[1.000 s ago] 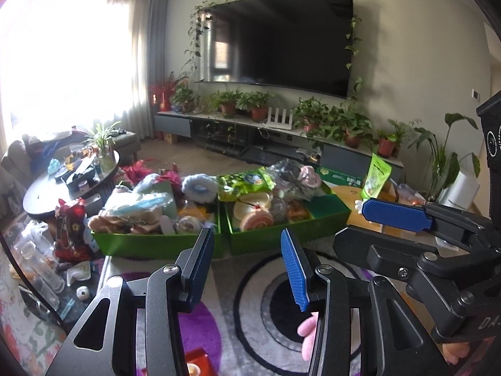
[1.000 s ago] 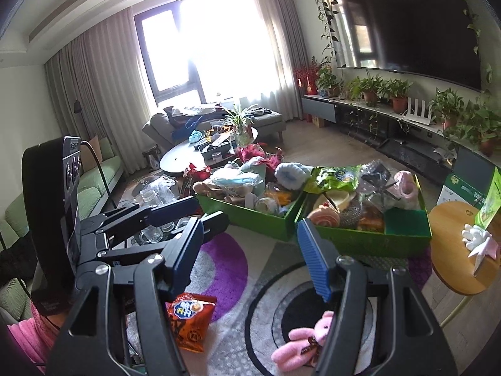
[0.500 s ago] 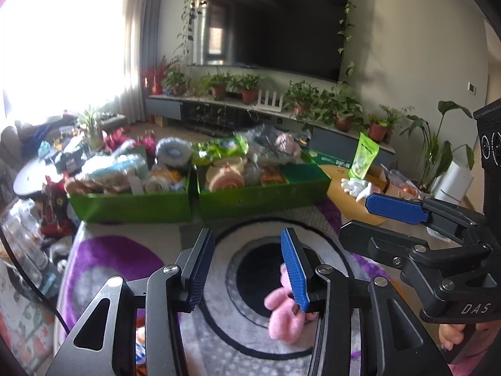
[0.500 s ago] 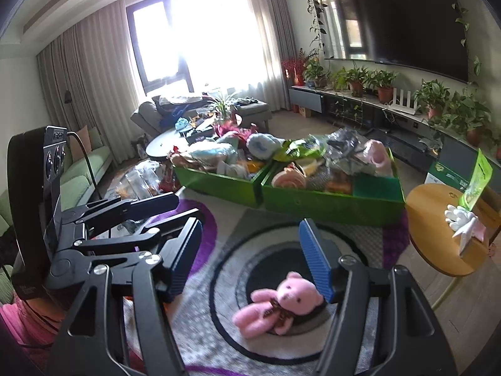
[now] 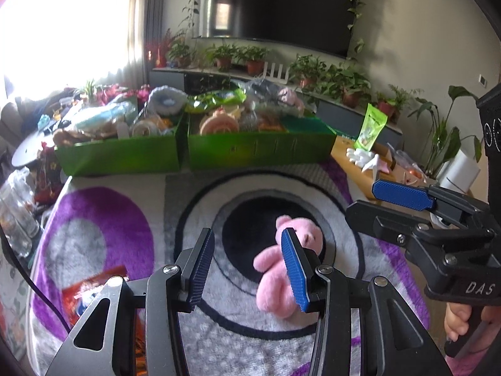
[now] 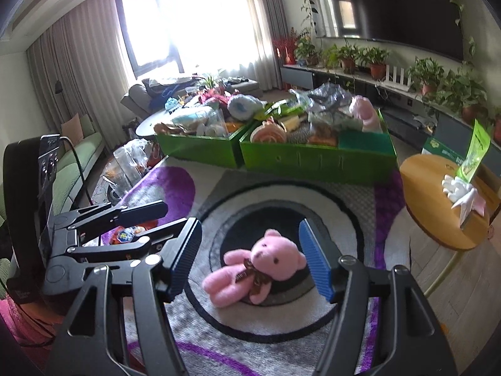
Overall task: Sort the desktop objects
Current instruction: 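Lower both tools around the pink teddy bear and close on it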
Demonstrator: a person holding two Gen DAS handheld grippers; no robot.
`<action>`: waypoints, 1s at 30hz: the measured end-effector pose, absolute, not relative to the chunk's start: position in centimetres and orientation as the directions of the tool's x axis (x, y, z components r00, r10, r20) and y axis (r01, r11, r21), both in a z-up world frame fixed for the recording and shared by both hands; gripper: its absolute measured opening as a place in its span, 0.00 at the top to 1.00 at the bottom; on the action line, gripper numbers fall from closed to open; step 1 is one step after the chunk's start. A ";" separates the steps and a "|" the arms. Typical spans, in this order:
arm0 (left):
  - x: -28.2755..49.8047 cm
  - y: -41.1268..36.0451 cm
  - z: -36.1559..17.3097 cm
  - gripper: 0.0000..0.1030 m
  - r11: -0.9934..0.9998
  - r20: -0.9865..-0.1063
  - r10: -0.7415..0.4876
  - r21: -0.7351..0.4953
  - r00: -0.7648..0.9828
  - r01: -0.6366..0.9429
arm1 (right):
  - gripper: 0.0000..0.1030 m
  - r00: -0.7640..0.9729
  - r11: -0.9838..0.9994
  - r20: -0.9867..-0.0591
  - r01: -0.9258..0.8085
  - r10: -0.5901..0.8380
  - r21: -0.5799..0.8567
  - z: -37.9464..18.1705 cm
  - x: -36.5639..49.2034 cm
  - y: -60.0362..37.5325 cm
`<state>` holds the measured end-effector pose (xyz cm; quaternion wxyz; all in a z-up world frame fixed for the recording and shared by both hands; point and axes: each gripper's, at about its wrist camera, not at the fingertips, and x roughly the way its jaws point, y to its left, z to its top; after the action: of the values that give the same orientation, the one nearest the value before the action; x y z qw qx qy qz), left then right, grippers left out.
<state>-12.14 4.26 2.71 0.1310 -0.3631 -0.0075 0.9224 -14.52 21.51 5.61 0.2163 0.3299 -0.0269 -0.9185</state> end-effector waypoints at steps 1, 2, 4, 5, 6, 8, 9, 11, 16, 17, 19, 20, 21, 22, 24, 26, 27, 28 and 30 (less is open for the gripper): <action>-12.1 4.4 2.3 0.56 -0.966 -0.673 0.246 -0.110 -0.698 -0.234 | 0.37 -0.687 -0.906 -0.598 0.378 -0.413 0.191 5.4 -14.6 21.5; -12.0 4.5 1.9 0.56 -0.966 -0.679 0.245 -0.113 -0.692 -0.231 | 0.37 -0.684 -0.907 -0.604 0.377 -0.409 0.188 5.1 -14.6 21.7; -11.7 4.6 1.3 0.56 -0.966 -0.687 0.247 -0.119 -0.683 -0.229 | 0.37 -0.677 -0.907 -0.613 0.377 -0.407 0.185 4.6 -14.7 21.8; -11.5 4.8 0.8 0.56 -0.966 -0.691 0.247 -0.120 -0.679 -0.229 | 0.37 -0.672 -0.908 -0.620 0.377 -0.405 0.185 4.2 -14.8 21.9; -11.3 4.9 0.5 0.56 -0.966 -0.695 0.246 -0.120 -0.676 -0.229 | 0.37 -0.667 -0.908 -0.626 0.376 -0.403 0.184 3.9 -14.9 21.9; -10.9 5.3 -0.4 0.56 -0.967 -0.705 0.238 -0.107 -0.667 -0.232 | 0.37 -0.659 -0.909 -0.637 0.374 -0.400 0.185 3.4 -15.1 22.0; -10.7 5.5 -0.7 0.56 -0.967 -0.711 0.233 -0.098 -0.664 -0.234 | 0.37 -0.654 -0.909 -0.642 0.372 -0.399 0.186 3.1 -15.2 22.0; -10.2 5.9 -1.5 0.56 -0.966 -0.722 0.228 -0.086 -0.653 -0.243 | 0.37 -0.646 -0.910 -0.652 0.370 -0.397 0.188 2.5 -15.4 22.0; -9.5 7.2 -2.9 0.56 -0.958 -0.753 0.240 -0.082 -0.613 -0.274 | 0.37 -0.623 -0.903 -0.665 0.378 -0.411 0.204 1.3 -15.9 22.2; -9.4 7.5 -3.1 0.56 -0.956 -0.757 0.244 -0.084 -0.606 -0.281 | 0.37 -0.620 -0.902 -0.668 0.380 -0.412 0.204 1.1 -15.9 22.2; -9.4 8.0 -3.4 0.56 -0.951 -0.762 0.254 -0.086 -0.595 -0.296 | 0.37 -0.614 -0.902 -0.672 0.379 -0.414 0.209 0.7 -16.2 22.4; -9.4 8.3 -3.7 0.56 -0.953 -0.767 0.243 -0.076 -0.593 -0.293 | 0.37 -0.612 -0.902 -0.673 0.377 -0.414 0.212 0.5 -16.4 22.4; -9.5 8.4 -3.8 0.56 -0.955 -0.770 0.232 -0.065 -0.595 -0.288 | 0.37 -0.609 -0.902 -0.676 0.373 -0.415 0.217 0.3 -16.6 22.6; -9.7 8.4 -4.0 0.56 -0.958 -0.772 0.218 -0.053 -0.597 -0.281 | 0.37 -0.607 -0.902 -0.677 0.369 -0.417 0.224 0.2 -16.8 22.7; -10.1 8.3 -4.3 0.56 -0.964 -0.777 0.196 -0.039 -0.598 -0.265 | 0.37 -0.605 -0.900 -0.675 0.367 -0.422 0.233 0.1 -17.1 22.9; -10.5 8.0 -4.7 0.56 -0.968 -0.786 0.182 -0.038 -0.591 -0.247 | 0.37 -0.606 -0.900 -0.674 0.368 -0.423 0.235 0.1 -17.3 22.9; -10.6 7.8 -4.8 0.56 -0.970 -0.790 0.179 -0.041 -0.587 -0.241 | 0.37 -0.605 -0.899 -0.673 0.370 -0.425 0.236 0.1 -17.4 22.9; -10.8 7.6 -4.9 0.56 -0.972 -0.794 0.172 -0.041 -0.583 -0.232 | 0.37 -0.602 -0.897 -0.674 0.374 -0.428 0.236 0.0 -17.5 22.8; -11.0 7.2 -4.9 0.56 -0.976 -0.795 0.157 -0.033 -0.586 -0.217 | 0.37 -0.598 -0.894 -0.674 0.383 -0.433 0.234 0.0 -17.7 22.5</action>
<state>-10.96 7.19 -4.93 0.1052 -0.4424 0.0339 0.8900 -17.68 22.48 0.04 0.2282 0.3858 -0.0326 -0.8933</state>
